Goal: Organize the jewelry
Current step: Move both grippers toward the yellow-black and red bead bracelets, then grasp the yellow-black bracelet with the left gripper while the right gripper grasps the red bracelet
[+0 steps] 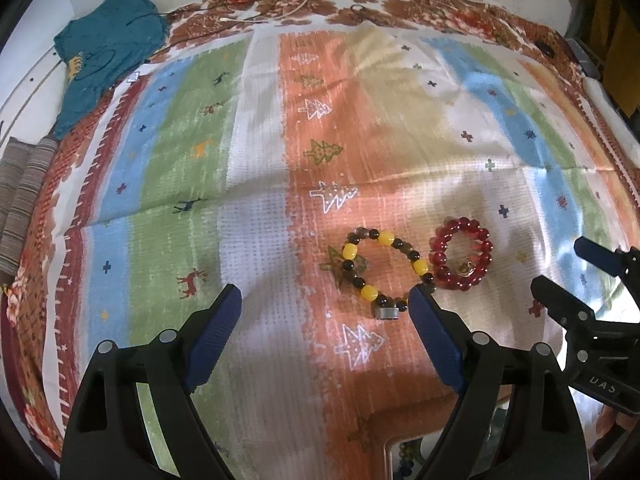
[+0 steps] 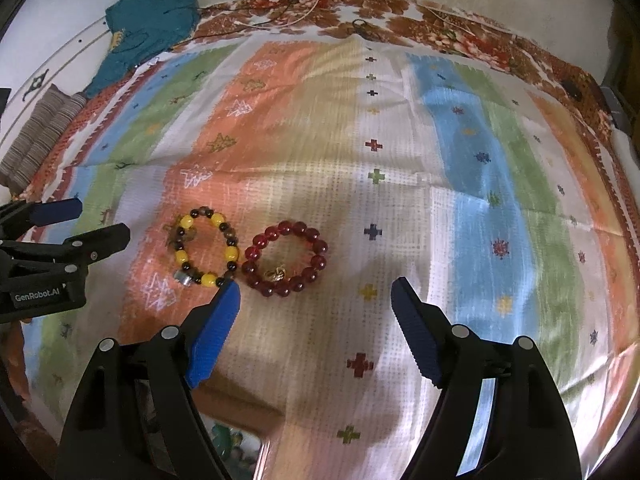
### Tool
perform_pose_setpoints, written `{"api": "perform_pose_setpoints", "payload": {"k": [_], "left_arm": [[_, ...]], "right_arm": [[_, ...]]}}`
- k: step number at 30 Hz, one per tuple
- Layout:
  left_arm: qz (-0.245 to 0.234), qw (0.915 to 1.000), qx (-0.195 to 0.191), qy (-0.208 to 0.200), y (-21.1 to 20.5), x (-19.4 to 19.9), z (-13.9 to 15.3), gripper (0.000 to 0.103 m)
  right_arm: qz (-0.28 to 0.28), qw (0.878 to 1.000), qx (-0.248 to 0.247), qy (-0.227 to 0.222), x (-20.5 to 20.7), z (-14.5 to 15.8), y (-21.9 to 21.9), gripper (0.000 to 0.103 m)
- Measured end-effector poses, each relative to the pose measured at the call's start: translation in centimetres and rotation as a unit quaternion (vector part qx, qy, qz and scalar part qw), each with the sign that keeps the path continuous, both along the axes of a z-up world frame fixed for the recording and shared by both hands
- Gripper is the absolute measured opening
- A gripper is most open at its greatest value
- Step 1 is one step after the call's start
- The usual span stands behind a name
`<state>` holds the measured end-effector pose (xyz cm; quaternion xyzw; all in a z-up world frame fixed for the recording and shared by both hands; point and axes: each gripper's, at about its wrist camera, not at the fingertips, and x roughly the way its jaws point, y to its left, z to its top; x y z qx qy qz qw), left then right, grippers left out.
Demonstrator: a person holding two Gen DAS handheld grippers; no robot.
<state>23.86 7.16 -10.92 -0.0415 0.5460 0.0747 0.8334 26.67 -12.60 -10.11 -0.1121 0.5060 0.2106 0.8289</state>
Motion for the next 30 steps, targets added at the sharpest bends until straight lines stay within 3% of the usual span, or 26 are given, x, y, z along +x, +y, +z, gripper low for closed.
{"api": "perform_pose_setpoints", "payload": {"k": [30], "left_arm": [[-0.025,0.9981,0.005,0.057,0.5,4.2,-5.5,0.081]], "right_arm": [[-0.01,0.998,-0.035,0.044,5.0,-5.5,1.5,0.078]]}}
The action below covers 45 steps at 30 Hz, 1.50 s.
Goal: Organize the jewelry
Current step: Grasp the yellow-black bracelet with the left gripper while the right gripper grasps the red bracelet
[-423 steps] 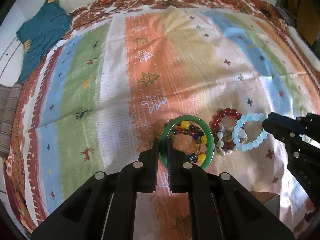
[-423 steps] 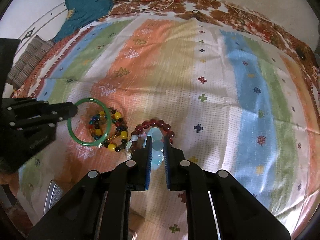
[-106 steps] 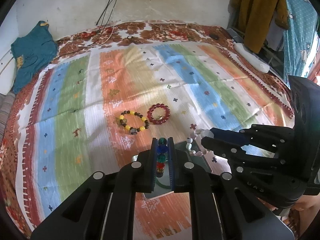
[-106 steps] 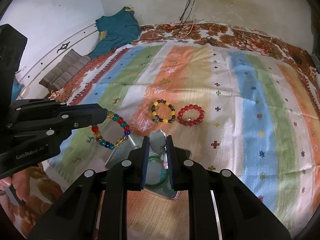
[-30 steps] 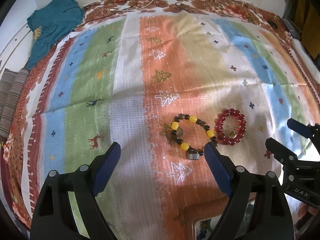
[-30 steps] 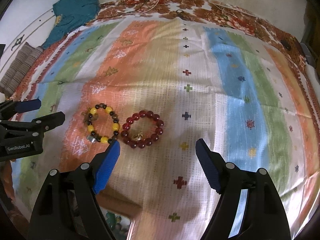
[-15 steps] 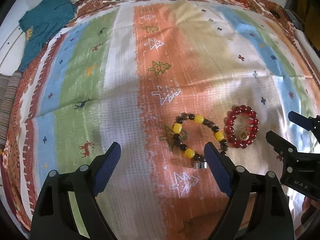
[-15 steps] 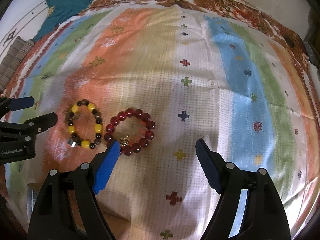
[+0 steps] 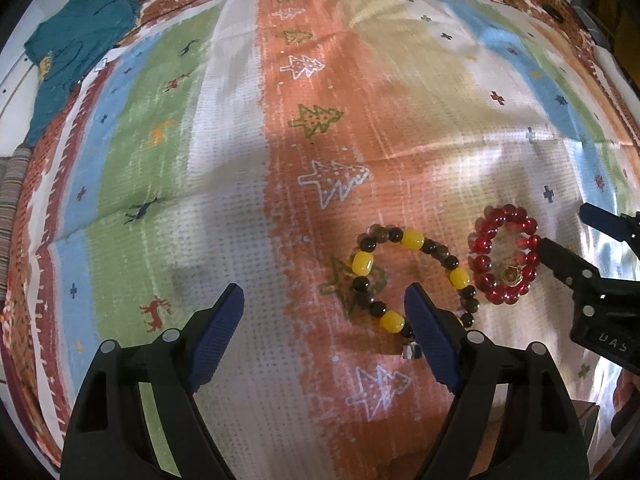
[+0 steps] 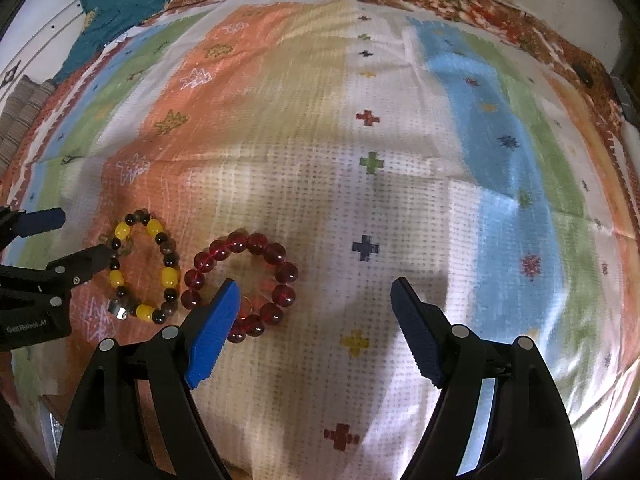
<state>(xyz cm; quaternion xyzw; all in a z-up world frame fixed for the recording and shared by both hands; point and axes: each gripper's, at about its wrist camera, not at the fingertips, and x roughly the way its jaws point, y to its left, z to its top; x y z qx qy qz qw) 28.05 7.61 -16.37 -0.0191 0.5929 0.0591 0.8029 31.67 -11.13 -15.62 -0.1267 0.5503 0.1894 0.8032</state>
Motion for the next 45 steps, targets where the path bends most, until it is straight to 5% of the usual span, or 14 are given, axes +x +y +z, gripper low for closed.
{"api": "perform_pose_setpoints", "payload": {"k": [3,13,19,21,45], "left_arm": [[-0.003,1.0,0.0,0.003,-0.1,0.2,-0.4,0.08],[-0.016,0.9997,0.009,0.016,-0.2,1.2,-2.4,0.063],[-0.024,0.9994,0.021,0.015,-0.4,1.2,-2.4,0.025],[-0.024,0.9992,0.025,0.017,-0.5,1.1,-2.4,0.011],[-0.016,0.9986,-0.017,-0.048,0.6,-1.5,5.2,0.01]], "right_arm": [[0.004,1.0,-0.006,0.003,0.3,-0.5,0.3,0.078],[0.019,0.999,-0.035,-0.001,0.5,-1.8,1.1,0.054],[0.04,0.999,-0.023,0.007,-0.1,-1.7,1.5,0.017],[0.042,0.999,-0.025,0.006,-0.3,-1.7,1.5,0.016],[0.045,0.998,0.024,-0.041,-3.1,4.9,0.2,0.014]]}}
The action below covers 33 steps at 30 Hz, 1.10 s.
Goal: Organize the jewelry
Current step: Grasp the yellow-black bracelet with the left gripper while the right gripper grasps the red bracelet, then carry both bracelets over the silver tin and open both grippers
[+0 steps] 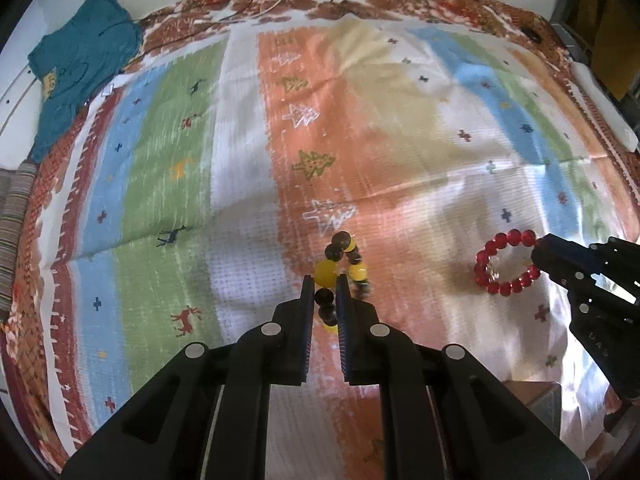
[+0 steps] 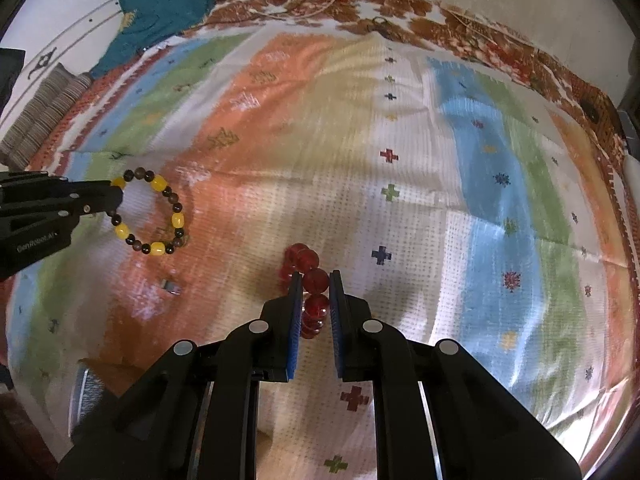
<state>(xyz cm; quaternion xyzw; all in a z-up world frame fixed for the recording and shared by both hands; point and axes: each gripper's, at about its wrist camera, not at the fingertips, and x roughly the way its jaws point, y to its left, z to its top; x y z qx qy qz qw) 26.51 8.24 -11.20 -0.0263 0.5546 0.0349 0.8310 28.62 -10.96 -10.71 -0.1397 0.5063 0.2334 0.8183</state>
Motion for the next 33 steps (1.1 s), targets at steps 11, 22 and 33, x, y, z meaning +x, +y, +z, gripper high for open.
{"api": "perform_pose_setpoints", "payload": {"k": [11,22,33], "left_arm": [[-0.015,0.9997,-0.003,-0.021,-1.8,-1.4,2.2,0.01],[-0.022,0.9988,-0.019,-0.04,-2.7,-3.1,4.2,0.01],[-0.033,0.9973,-0.025,-0.062,-3.7,-5.2,5.9,0.01]], "right_arm": [[-0.005,1.0,0.023,-0.01,-1.2,1.8,-0.6,0.014],[-0.006,0.999,0.051,-0.006,-2.9,3.1,-1.2,0.014],[0.004,0.997,0.075,-0.024,-5.2,5.3,-1.5,0.014]]}}
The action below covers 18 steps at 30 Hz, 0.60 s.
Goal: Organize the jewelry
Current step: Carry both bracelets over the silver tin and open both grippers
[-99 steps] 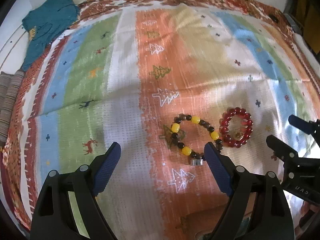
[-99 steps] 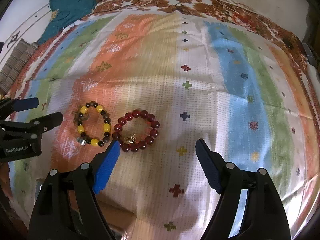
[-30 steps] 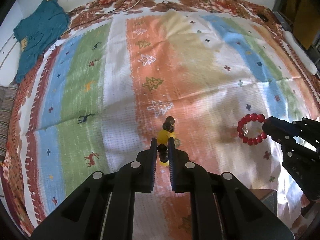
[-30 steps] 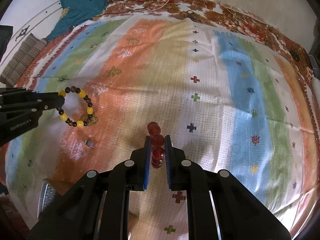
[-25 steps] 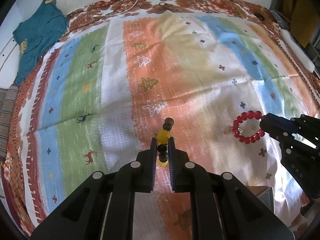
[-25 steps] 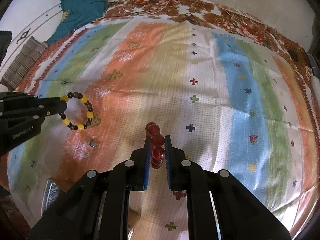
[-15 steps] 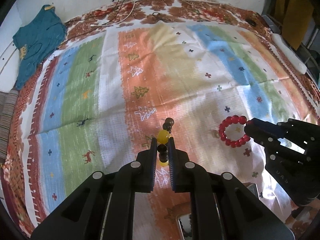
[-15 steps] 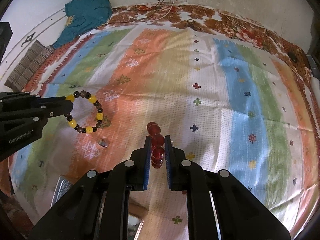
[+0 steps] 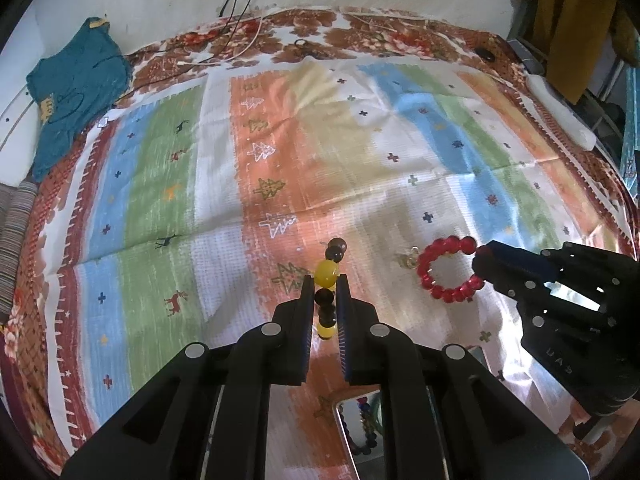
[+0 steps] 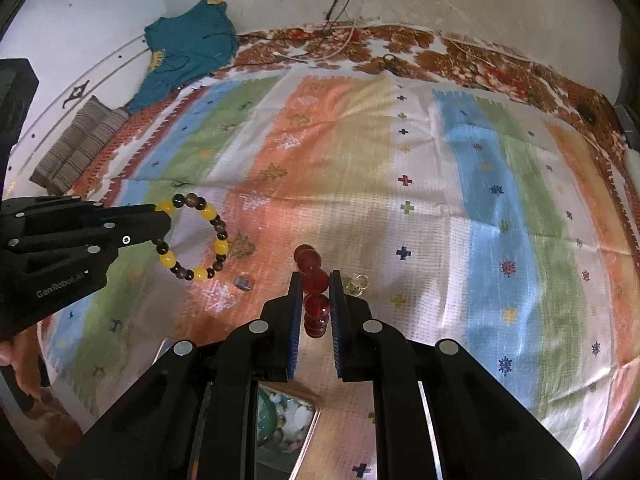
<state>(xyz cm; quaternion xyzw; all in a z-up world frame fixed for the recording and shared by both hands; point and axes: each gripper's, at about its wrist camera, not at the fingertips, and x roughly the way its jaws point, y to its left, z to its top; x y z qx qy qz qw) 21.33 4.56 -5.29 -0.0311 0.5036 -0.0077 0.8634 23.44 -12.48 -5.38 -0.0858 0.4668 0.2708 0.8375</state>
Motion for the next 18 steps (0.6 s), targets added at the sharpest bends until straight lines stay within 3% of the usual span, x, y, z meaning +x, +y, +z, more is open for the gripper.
{"api": "perform_pose_setpoints", "payload": {"k": [18], "left_arm": [[-0.027,0.9988,-0.021,-0.035,-1.8,-3.8,2.6,0.01]], "right_arm": [[0.009,1.0,0.009,-0.008,-2.7,1.1,-1.0,0.014]]}}
